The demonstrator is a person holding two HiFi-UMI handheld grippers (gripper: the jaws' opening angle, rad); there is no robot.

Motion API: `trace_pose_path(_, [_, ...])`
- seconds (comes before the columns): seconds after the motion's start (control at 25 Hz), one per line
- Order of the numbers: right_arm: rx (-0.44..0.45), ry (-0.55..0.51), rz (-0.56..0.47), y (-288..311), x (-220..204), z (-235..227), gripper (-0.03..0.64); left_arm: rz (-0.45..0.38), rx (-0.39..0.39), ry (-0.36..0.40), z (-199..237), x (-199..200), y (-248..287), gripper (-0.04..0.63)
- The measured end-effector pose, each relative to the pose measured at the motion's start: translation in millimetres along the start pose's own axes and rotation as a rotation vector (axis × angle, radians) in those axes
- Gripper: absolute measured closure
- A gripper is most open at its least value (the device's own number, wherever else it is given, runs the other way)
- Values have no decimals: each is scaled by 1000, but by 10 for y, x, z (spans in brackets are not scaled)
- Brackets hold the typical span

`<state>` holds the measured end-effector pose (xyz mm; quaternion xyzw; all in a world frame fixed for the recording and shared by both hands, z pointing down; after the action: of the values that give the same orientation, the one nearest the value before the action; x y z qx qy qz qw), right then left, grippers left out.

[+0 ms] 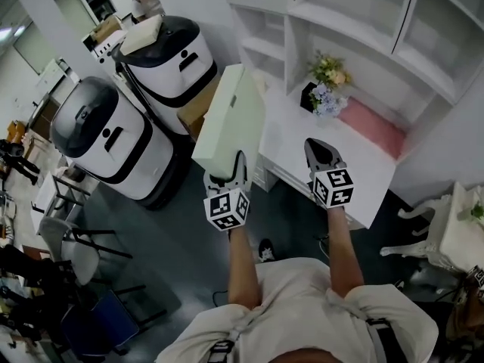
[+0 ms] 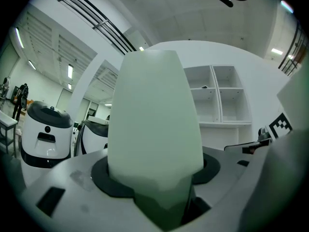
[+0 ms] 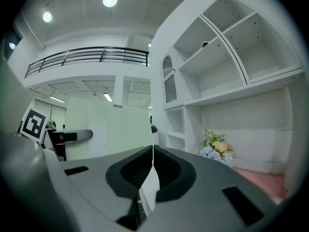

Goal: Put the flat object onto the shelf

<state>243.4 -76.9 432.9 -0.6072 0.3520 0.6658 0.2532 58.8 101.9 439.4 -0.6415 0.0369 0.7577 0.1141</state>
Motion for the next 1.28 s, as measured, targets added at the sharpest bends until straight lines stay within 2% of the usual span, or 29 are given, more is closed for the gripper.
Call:
trace_pose_path(0.2, [-36, -2, -5, 257, 17, 58, 548, -16, -39, -74, 256, -76, 199, 319])
trace_pose_path(0.4, [-78, 14, -14, 481, 60, 102, 548, 11, -71, -16, 425, -46, 371, 319])
trace_pose_path(0.64, [-97, 30, -15, 734, 64, 304, 548, -12, -102, -23, 724, 34, 404, 321])
trace_pose_path(0.88, [-94, 29, 6, 831, -62, 459, 548, 24, -103, -24, 924, -85, 378, 321])
trace_pose_path(1.12, [-122, 39, 0, 903, -56, 342, 548, 33, -119, -42, 974, -153, 480, 319])
trace_pose_path(1.28, [-119, 46, 4, 1082, -45, 321, 548, 43, -128, -3, 1023, -119, 597, 321])
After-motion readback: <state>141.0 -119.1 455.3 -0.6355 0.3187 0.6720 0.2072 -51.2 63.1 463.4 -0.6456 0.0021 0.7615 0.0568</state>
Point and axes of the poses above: the fingertips, and each gripper's own axes: y forward along the fingers, z to its left, x out of its top, the point moved 5 cm from there along -y, backward along the fingers, and after that the axes turned 14 degrees about -x, right-handed, at the moved point
